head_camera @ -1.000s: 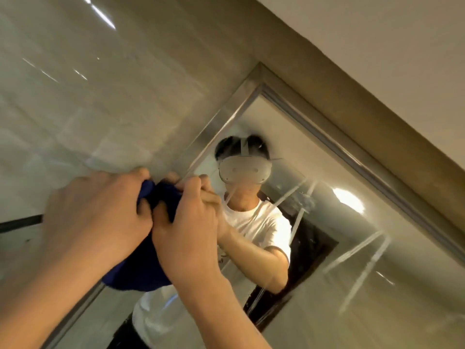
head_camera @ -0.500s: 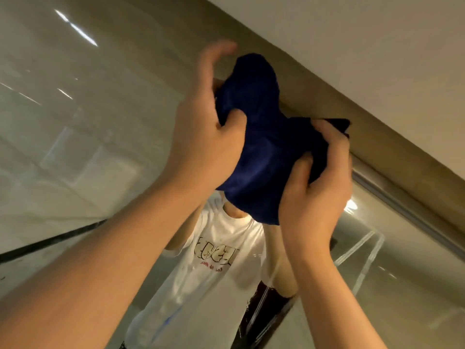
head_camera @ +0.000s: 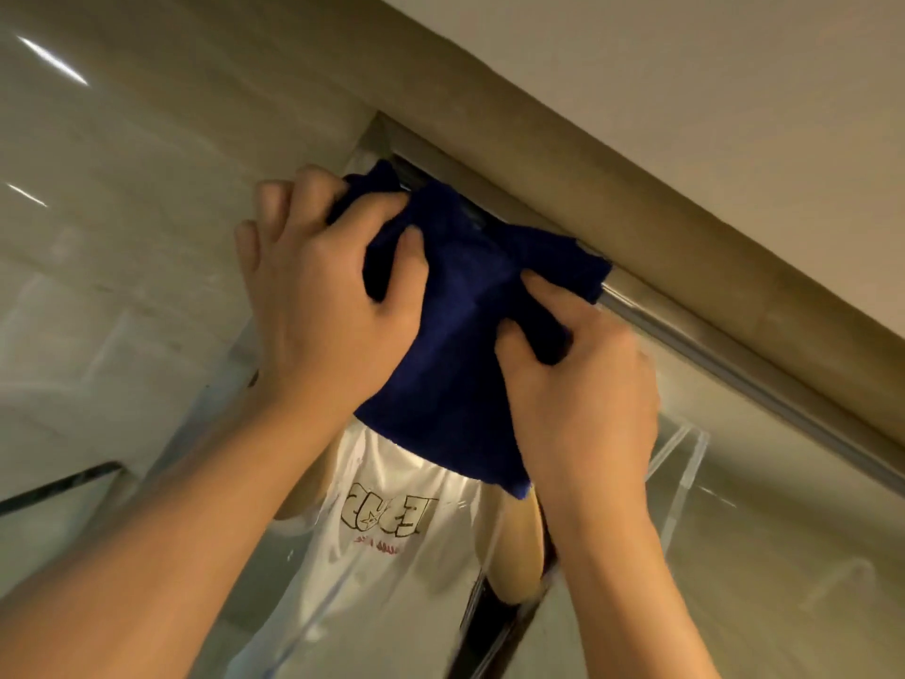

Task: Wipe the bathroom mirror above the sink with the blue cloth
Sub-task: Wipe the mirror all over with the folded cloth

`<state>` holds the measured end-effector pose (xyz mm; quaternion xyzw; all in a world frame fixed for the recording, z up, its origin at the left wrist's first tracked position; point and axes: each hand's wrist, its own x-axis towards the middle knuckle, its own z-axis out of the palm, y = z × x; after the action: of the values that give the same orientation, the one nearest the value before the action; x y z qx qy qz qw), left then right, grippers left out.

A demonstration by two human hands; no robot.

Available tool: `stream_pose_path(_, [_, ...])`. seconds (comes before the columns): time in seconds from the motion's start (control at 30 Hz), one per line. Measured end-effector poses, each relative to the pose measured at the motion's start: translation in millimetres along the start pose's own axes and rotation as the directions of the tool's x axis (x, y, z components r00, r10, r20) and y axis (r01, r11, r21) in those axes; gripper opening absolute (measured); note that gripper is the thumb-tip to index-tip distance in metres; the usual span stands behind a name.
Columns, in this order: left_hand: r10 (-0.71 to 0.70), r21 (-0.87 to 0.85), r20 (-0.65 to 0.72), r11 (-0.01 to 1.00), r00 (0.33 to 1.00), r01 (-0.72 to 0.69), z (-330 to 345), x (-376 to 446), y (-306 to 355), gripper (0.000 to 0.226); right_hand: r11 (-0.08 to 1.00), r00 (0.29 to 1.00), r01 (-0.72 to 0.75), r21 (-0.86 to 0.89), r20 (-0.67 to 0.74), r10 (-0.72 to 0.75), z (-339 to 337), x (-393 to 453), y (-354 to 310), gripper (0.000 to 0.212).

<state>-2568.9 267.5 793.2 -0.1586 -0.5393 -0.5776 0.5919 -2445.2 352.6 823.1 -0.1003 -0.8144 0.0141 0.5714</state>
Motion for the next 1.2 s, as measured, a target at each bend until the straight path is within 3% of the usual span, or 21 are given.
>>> stream_pose_path(0.07, [0.086,0.108,0.06,0.99,0.994,-0.092,-4,-5,-4,0.039,0.973,0.981,-0.137,0.187,0.164,0.106,-16,5,-10,0.035])
stream_pose_path(0.13, [0.134,0.113,0.128,0.982,0.983,-0.148,-11,-7,-7,0.045,0.848,0.922,-0.333,0.412,0.332,0.201,-29,11,-21,0.019])
stream_pose_path(0.2, [0.079,0.022,0.183,0.996,0.98,-0.085,-22,0,-3,0.05,0.637,0.838,-0.508,0.58,0.506,0.207,-38,13,-34,0.009])
stream_pose_path(0.27, [-0.026,0.04,0.184,0.999,0.983,0.019,-27,15,5,0.051,0.326,0.772,-0.631,0.704,0.611,0.176,-41,15,-46,0.013])
stream_pose_path(0.33, [-0.029,0.193,0.121,0.981,0.992,0.005,-28,21,12,0.047,0.074,0.769,-0.633,0.771,0.614,0.177,-34,17,-53,0.02])
stream_pose_path(0.37, [-0.012,0.265,0.084,0.964,0.996,-0.01,-30,20,14,0.044,0.037,0.785,-0.602,0.797,0.583,0.209,-26,16,-55,0.018])
stream_pose_path(0.4, [0.001,0.308,0.056,0.951,0.998,-0.018,-32,19,13,0.041,0.077,0.808,-0.564,0.822,0.53,0.257,-17,16,-54,0.012])
stream_pose_path(0.43, [0.008,0.327,0.04,0.945,0.999,-0.021,-32,18,11,0.04,0.211,0.85,-0.502,0.839,0.434,0.297,-9,15,-51,0.009])
stream_pose_path(0.47, [0.017,0.346,0.027,0.938,0.999,-0.025,-32,17,10,0.039,0.428,0.905,-0.408,0.806,0.298,0.302,0,14,-47,0.014])
stream_pose_path(0.53, [0.099,0.418,-0.018,0.905,0.995,-0.083,-28,13,9,0.036,0.845,0.987,-0.161,0.51,0.07,0.146,16,11,-40,0.014])
stream_pose_path(0.6, [0.273,0.461,-0.03,0.857,0.962,-0.229,-19,9,5,0.023,0.984,0.995,0.089,0.157,-0.056,-0.082,31,6,-34,0.022])
stream_pose_path(0.67, [0.389,0.425,-0.02,0.837,0.921,-0.345,-11,5,-1,0.018,0.962,0.939,0.267,-0.052,-0.208,-0.272,43,5,-31,0.024])
stream_pose_path(0.77, [0.396,0.371,-0.014,0.855,0.918,-0.363,-5,-3,-6,0.027,0.92,0.851,0.355,-0.164,-0.352,-0.391,57,12,-14,0.021])
stream_pose_path(0.97, [0.299,0.338,0.117,0.885,0.947,-0.321,2,-34,3,0.047,0.897,0.819,0.433,-0.09,-0.377,-0.433,55,18,7,0.017])
stream_pose_path(1.2, [0.316,0.196,0.055,0.927,0.947,-0.32,32,-60,53,0.046,0.897,0.817,0.438,-0.051,-0.394,-0.421,20,19,62,0.018])
